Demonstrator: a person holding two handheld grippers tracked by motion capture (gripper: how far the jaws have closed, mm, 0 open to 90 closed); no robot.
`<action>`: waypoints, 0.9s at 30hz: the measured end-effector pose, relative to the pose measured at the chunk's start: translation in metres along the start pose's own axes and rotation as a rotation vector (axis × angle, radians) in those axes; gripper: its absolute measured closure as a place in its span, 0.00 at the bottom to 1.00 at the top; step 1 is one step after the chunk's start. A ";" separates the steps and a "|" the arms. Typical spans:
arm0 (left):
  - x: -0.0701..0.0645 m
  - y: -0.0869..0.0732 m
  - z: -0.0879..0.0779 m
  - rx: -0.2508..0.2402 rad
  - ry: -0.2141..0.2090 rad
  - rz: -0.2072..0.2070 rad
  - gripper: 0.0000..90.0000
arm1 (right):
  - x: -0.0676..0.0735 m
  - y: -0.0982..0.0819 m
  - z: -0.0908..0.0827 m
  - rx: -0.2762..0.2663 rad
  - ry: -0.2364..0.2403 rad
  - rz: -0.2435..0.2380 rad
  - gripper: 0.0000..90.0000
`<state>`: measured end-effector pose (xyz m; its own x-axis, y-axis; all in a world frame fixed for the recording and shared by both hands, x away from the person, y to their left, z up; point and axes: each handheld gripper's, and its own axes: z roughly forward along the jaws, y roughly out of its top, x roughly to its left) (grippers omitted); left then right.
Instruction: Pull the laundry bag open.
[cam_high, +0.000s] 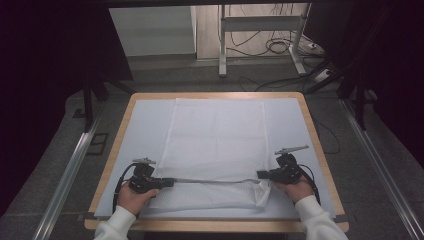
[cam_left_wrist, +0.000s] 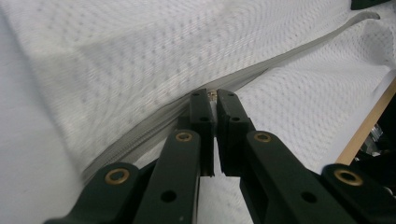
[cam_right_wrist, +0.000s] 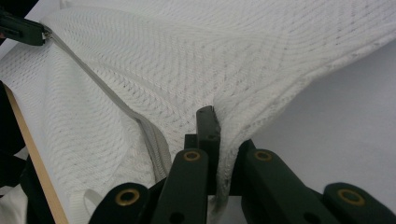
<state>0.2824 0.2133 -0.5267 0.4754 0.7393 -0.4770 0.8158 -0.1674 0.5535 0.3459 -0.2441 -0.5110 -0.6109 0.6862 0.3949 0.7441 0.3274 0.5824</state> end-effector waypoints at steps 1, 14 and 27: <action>0.000 0.000 0.000 0.000 0.000 0.000 0.96 | 0.000 0.000 0.000 0.000 -0.001 -0.001 0.98; 0.016 -0.008 -0.016 -0.030 0.016 -0.036 0.96 | -0.002 0.000 0.000 0.004 -0.001 0.001 0.98; 0.038 -0.016 -0.032 -0.048 0.057 -0.076 0.96 | -0.004 0.000 0.001 0.013 -0.010 -0.005 0.98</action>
<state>0.2765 0.2645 -0.5322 0.3922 0.7850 -0.4796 0.8312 -0.0790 0.5504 0.3485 -0.2458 -0.5135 -0.6119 0.6912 0.3846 0.7446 0.3393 0.5749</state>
